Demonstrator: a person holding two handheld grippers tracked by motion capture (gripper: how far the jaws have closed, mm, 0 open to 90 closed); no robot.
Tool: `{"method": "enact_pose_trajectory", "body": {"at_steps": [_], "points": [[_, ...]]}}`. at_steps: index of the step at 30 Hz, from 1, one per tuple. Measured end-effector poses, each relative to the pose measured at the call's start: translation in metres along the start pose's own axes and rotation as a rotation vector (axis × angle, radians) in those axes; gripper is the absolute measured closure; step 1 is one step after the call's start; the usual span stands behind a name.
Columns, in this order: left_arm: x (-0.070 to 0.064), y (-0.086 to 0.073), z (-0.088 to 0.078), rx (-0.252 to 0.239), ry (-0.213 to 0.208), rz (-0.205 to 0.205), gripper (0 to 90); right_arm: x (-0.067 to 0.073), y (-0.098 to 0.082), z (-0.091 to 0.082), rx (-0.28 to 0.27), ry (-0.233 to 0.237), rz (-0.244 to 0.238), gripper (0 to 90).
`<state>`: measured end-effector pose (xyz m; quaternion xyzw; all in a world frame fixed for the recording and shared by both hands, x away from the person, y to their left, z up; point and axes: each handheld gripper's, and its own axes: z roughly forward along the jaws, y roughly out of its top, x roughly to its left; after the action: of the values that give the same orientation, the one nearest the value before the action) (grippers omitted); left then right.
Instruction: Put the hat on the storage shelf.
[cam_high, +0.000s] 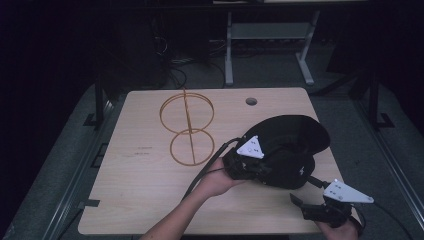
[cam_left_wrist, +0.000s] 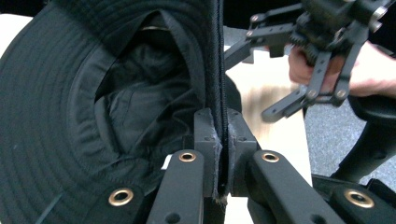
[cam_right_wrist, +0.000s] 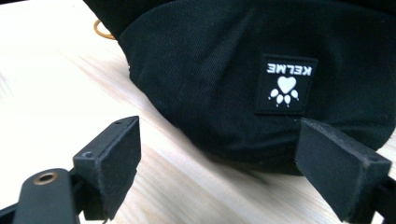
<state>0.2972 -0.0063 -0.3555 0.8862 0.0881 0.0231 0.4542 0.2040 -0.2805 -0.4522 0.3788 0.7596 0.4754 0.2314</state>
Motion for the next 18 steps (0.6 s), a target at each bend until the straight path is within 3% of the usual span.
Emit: {"method": "enact_pose_trajectory", "body": {"at_steps": [6, 9, 13, 18], "points": [[-0.007, 0.008, 0.003, -0.009, -0.022, 0.015, 85.4, 0.000, 0.001, 0.003, -0.010, -0.031, 0.000, 15.0], [-0.008, 0.013, 0.004, -0.014, -0.030, 0.020, 85.4, 0.002, 0.003, 0.006, -0.006, -0.044, -0.028, 15.7], [-0.012, 0.019, 0.003, -0.026, -0.042, 0.032, 85.4, 0.003, 0.003, 0.008, -0.004, -0.044, -0.041, 25.6], [-0.016, 0.022, 0.004, -0.027, -0.065, 0.042, 85.5, 0.000, 0.004, 0.006, -0.013, -0.035, -0.041, 48.1]]}}
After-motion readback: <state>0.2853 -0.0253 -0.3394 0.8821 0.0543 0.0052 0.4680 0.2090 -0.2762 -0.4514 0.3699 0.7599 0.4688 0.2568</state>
